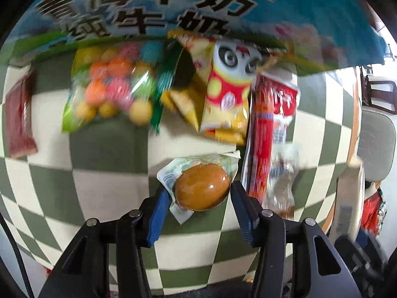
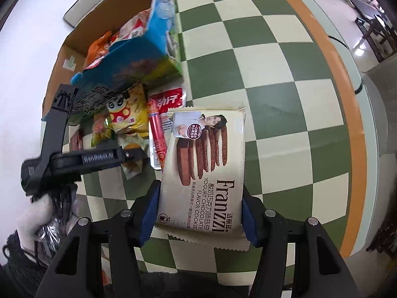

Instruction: Organize snacks

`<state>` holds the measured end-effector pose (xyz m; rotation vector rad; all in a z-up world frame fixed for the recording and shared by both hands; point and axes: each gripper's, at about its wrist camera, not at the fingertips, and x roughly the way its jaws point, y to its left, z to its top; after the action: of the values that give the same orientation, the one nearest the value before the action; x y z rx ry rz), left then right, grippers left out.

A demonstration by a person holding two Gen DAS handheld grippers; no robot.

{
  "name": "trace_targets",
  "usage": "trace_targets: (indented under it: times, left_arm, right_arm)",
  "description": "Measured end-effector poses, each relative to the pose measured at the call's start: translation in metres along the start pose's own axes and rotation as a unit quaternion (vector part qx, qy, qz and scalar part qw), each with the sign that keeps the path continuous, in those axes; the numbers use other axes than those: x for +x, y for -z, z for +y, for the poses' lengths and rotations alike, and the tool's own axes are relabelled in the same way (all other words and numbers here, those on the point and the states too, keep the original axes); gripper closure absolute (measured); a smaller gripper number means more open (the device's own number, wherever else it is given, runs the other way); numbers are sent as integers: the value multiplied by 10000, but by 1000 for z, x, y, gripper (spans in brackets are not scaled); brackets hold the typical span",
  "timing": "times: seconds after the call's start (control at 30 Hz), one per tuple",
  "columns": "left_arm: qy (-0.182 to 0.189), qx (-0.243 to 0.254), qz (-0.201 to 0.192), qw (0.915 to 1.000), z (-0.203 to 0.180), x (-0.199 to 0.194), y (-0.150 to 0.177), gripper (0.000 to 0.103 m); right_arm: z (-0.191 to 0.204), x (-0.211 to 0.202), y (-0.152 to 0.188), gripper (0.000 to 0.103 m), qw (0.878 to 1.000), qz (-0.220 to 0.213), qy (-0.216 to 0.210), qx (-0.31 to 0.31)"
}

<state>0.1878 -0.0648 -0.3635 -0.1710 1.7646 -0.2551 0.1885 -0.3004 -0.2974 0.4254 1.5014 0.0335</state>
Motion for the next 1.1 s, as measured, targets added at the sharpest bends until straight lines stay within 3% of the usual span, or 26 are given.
trace_targets:
  times: [0.07,0.13,0.17,0.27,0.37,0.43,0.53,0.73,0.9,1.1]
  left_arm:
    - [97,44,-58,9999,0,-12,11,60]
    - [261,92,-163,9995,2,-36,24,72]
    - [400,136,-246,9988,3,-53,31,73]
    - [441,305,-594,9968,3,-92,37,73]
    - [206,659,-898,9936,1,-111,31,70]
    - [138,813,-822,9932,1,-103,27,65]
    - [418,864,-155,9953,1,-66,27,64]
    - [424,738,461,9953,-19,0,41,64]
    - [11,789,733,9942,-32,37,42,64]
    - [-79,654,358,9972,-36,39,40,65]
  right_arm:
    - [5,-4,-2,42,10000,-9,-46,-35]
    - [12,-12,-3,42,9999,-55,-100,-116]
    - [16,-16,-4,42,9998,-76,-143,-146]
    - [34,-36,-10,42,9985,-149,-457,-273]
    - [60,-54,-21,42,9958,-314,-624,-592]
    - [74,-59,-29,42,9938,-419,-619,-819]
    - [76,-54,-36,42,9941,-407,-562,-828]
    - [44,-47,-23,42,9973,-295,-271,-614]
    - [0,-36,-3,42,9997,-122,-206,-96]
    - [-34,-28,15,42,9995,-58,-150,273]
